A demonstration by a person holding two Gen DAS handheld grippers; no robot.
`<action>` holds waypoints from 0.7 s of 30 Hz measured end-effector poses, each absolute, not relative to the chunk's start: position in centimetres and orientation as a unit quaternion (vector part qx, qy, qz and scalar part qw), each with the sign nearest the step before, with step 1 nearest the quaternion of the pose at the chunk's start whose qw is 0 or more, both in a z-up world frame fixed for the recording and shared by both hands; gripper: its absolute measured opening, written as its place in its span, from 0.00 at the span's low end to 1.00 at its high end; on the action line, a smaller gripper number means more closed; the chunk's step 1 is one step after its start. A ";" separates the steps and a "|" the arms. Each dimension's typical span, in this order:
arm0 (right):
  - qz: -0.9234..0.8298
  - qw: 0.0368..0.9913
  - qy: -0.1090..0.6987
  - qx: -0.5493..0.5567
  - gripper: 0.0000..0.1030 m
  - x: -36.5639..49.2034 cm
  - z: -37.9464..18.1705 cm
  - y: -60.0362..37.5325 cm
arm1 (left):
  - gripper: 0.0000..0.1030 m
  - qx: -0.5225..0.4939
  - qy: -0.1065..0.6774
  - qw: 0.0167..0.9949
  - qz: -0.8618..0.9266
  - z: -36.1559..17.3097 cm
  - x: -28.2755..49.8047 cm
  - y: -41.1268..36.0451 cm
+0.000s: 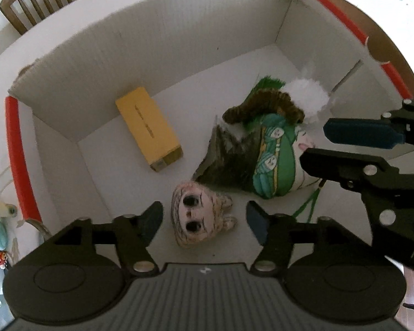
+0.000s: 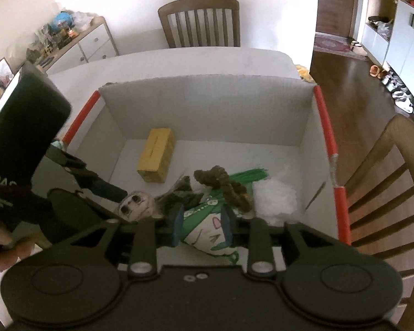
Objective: Organize objects
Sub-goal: 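Withdraw both tools from the box back toward the pile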
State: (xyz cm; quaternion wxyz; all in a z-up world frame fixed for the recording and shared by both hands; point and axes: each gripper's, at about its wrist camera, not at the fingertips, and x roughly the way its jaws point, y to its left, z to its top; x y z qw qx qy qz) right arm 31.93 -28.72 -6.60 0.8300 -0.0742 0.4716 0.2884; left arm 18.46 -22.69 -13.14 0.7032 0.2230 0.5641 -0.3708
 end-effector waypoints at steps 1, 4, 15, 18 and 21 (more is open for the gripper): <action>0.287 0.831 0.472 -0.070 0.28 31.9 -6.4 -29.0 | 0.66 0.221 0.562 0.704 -0.373 -13.0 18.4 -22.5; 0.286 0.835 0.467 -0.060 0.28 31.6 -5.8 -29.6 | 0.66 0.214 0.553 0.711 -0.378 -12.6 18.2 -21.9; 0.288 0.848 0.442 -0.048 0.30 29.9 -3.1 -30.7 | 0.66 0.155 0.508 0.751 -0.392 -8.3 16.2 -18.4; 0.291 0.852 0.433 -0.042 0.30 29.2 -2.2 -30.8 | 0.66 0.133 0.497 0.761 -0.395 -6.5 15.8 -18.4; 0.295 0.855 0.424 -0.035 0.30 28.5 -1.2 -30.5 | 0.66 0.112 0.487 0.769 -0.398 -5.4 15.3 -17.5</action>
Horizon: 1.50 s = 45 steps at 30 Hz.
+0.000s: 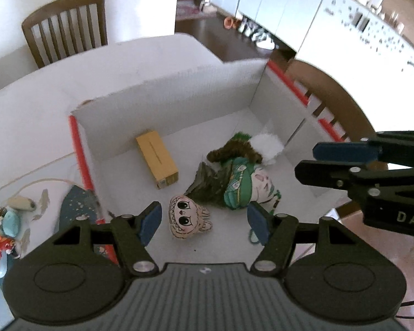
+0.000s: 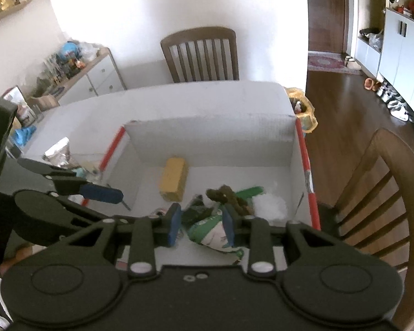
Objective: Organize objects
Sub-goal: 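Withdraw both tools from the box back toward the pile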
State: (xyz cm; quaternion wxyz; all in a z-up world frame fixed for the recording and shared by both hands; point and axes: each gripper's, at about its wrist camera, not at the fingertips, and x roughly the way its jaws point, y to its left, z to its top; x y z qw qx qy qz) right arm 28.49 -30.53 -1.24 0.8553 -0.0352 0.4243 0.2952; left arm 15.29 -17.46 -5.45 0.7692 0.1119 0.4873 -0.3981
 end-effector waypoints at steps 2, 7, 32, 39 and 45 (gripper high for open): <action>0.298 0.858 0.417 -0.034 0.30 27.9 -0.5 -30.2 | 0.66 0.095 0.478 0.779 -0.394 -4.5 15.0 -16.8; 0.306 0.860 0.407 -0.032 0.31 26.6 0.7 -28.8 | 0.66 0.071 0.464 0.794 -0.387 -2.7 14.7 -13.7; 0.337 0.854 0.393 -0.041 0.53 18.6 2.6 -13.3 | 0.80 0.010 0.430 0.836 -0.340 -1.0 17.8 6.2; 0.335 0.854 0.396 -0.038 0.68 17.3 2.1 -9.6 | 0.82 -0.003 0.435 0.840 -0.325 -2.6 19.3 11.0; 0.330 0.856 0.397 -0.039 0.80 16.7 1.4 -6.8 | 0.90 -0.020 0.443 0.845 -0.300 -4.1 21.0 15.1</action>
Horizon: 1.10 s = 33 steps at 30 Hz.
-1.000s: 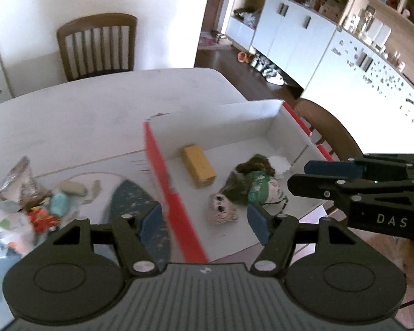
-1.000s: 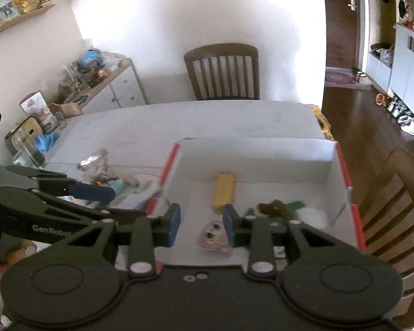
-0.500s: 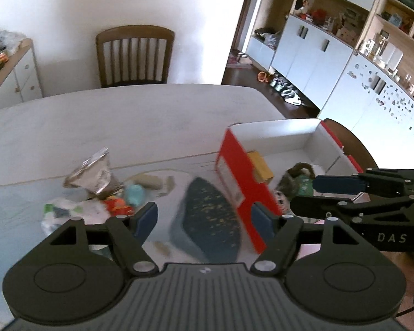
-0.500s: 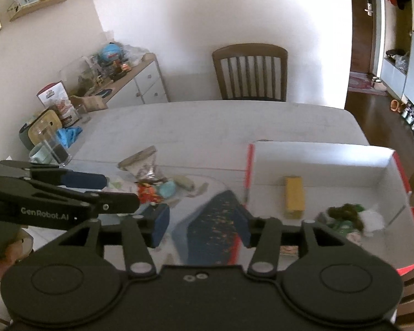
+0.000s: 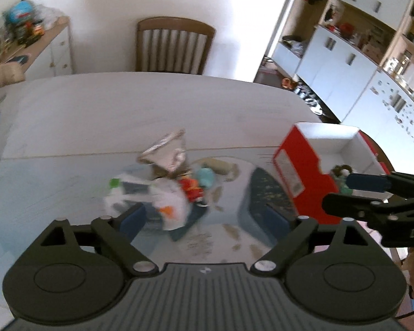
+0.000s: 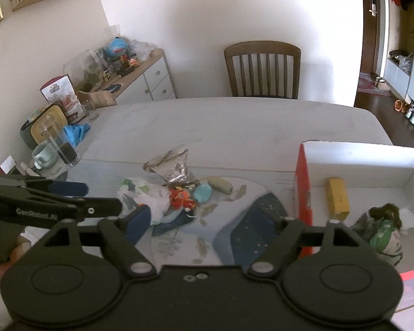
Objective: Organize objects
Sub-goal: 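Withdraw both tools from the box back toward the pile, then grasp the white plastic bag with the left tool while the right tool grasps the teal plush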
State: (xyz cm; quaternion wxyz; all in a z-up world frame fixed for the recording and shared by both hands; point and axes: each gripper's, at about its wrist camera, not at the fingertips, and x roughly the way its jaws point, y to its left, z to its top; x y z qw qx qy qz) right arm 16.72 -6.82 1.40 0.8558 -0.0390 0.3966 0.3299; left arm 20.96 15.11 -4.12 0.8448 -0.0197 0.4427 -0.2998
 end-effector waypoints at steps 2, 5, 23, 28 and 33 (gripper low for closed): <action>0.328 0.855 0.399 -0.036 0.84 16.7 1.0 -6.1 | 0.90 -0.020 0.444 0.845 -0.297 -4.6 21.3 16.0; 0.322 0.856 0.403 -0.034 0.89 16.8 0.5 -5.2 | 0.99 -0.010 0.440 0.849 -0.293 -5.3 21.6 16.8; 0.288 0.850 0.439 -0.049 0.92 20.7 -3.9 -1.4 | 1.00 0.004 0.405 0.864 -0.298 -10.2 23.3 17.8; 0.282 0.843 0.454 -0.054 0.92 21.9 -5.3 -0.5 | 1.00 0.029 0.412 0.853 -0.319 -12.0 24.0 17.0; 0.272 0.840 0.466 -0.058 0.92 23.3 -6.8 0.3 | 1.00 0.046 0.421 0.851 -0.309 -13.3 24.9 16.4</action>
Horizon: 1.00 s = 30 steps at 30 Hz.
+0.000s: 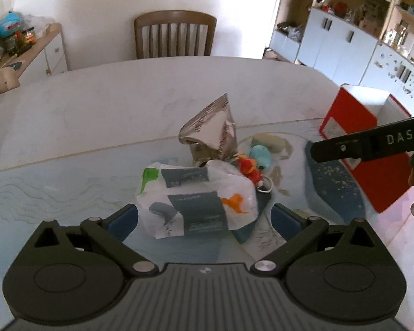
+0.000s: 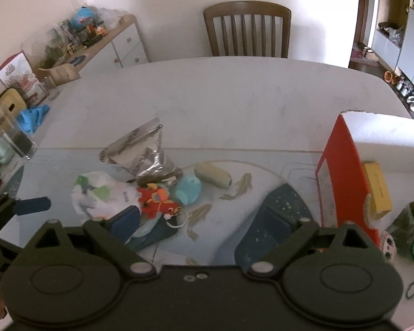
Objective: Organize objects
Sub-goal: 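Grasp the white plastic bag with the left tool while the right tool grasps the teal plush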
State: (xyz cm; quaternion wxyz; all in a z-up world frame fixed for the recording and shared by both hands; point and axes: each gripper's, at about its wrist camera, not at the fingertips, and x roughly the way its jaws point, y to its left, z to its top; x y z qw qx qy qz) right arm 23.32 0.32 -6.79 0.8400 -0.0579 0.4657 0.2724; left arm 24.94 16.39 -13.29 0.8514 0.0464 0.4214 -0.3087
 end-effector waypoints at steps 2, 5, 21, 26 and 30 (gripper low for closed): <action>0.268 0.837 0.473 -0.056 0.91 24.1 -7.4 0.7 | 1.00 0.050 0.411 0.855 -0.311 -13.0 25.3 16.1; 0.263 0.834 0.483 -0.054 0.91 25.1 -8.2 1.3 | 1.00 0.075 0.391 0.857 -0.328 -12.7 25.8 15.3; 0.259 0.817 0.511 -0.073 0.85 27.0 -11.3 4.6 | 1.00 0.207 0.364 0.792 -0.445 -16.2 28.4 12.0; 0.260 0.810 0.522 -0.057 0.78 27.5 -11.9 4.9 | 1.00 0.211 0.385 0.782 -0.443 -18.3 29.3 12.1; 0.266 0.808 0.524 -0.040 0.74 27.8 -12.0 4.9 | 1.00 0.212 0.394 0.779 -0.439 -19.2 29.1 12.4</action>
